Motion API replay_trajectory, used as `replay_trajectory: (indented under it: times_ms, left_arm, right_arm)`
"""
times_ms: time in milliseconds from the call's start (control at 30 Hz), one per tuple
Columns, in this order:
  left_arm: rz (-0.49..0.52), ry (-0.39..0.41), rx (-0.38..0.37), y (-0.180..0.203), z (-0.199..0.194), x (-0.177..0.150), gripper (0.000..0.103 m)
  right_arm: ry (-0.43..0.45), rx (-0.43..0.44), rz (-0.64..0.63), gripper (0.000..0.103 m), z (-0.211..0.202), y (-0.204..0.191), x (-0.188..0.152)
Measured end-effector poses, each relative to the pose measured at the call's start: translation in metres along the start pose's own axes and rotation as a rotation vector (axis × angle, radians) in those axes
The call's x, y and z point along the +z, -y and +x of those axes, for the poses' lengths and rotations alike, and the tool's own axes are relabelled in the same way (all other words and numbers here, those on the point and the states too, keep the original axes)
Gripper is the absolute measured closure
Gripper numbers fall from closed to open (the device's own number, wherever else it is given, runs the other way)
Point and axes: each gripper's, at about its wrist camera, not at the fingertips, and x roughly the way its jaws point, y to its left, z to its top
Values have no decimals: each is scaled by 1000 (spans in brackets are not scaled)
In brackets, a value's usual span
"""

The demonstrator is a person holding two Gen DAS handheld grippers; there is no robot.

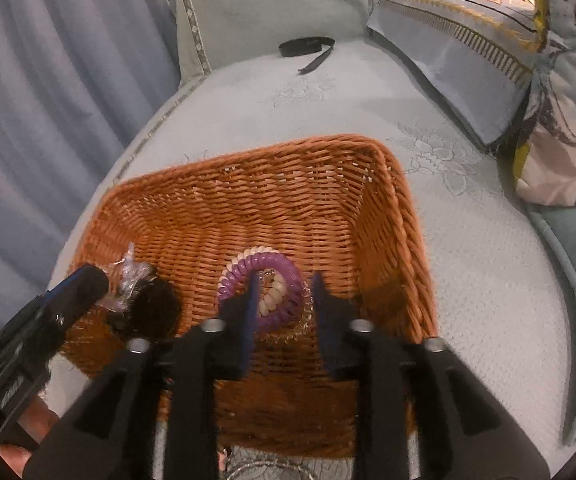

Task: Organize jewelry
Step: 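Carry the charms and purple bracelet into the basket and open both tools, then grasp the red cord keychain with the left tool while the right tool grasps the pink-star hair clip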

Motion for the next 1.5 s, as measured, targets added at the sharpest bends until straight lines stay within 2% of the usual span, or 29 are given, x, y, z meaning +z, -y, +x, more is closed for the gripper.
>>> replay_trajectory:
  times_ms: [67, 300, 467, 700, 867, 1033, 1133, 1200, 1333, 1500]
  left_arm:
    - [-11, 16, -32, -1, -11, 0, 59]
    - [-82, 104, -93, -9, -75, -11, 57]
    - [-65, 155, -88, -5, -130, -32, 57]
    - [-22, 179, -28, 11, -175, -67, 57]
    - [-31, 168, 41, 8, -169, -91, 57]
    - [-99, 143, 20, -17, -147, -112, 57]
    - [-137, 100, 38, -35, -133, -118, 57]
    - [-148, 73, 45, -44, -126, -119, 63]
    - [-152, 38, 68, -54, -115, -120, 68]
    - [-198, 16, 30, -69, -102, -117, 70]
  right_arm:
    - [18, 11, 7, 63, -10, 1, -4]
    - [65, 59, 3, 62, -57, -1, -31]
    - [135, 72, -56, 62, -97, -13, -62]
    - [221, 74, -129, 62, -134, -29, -103]
    - [216, 75, -156, 62, -137, -28, -135]
    - [177, 22, -225, 62, -124, -22, -160]
    - [145, 20, -241, 62, -111, -20, -172]
    - [118, 15, -239, 63, -100, -17, -177]
    - [73, -15, -202, 63, -84, -7, -176]
    - [102, -52, -191, 63, -83, 4, -159]
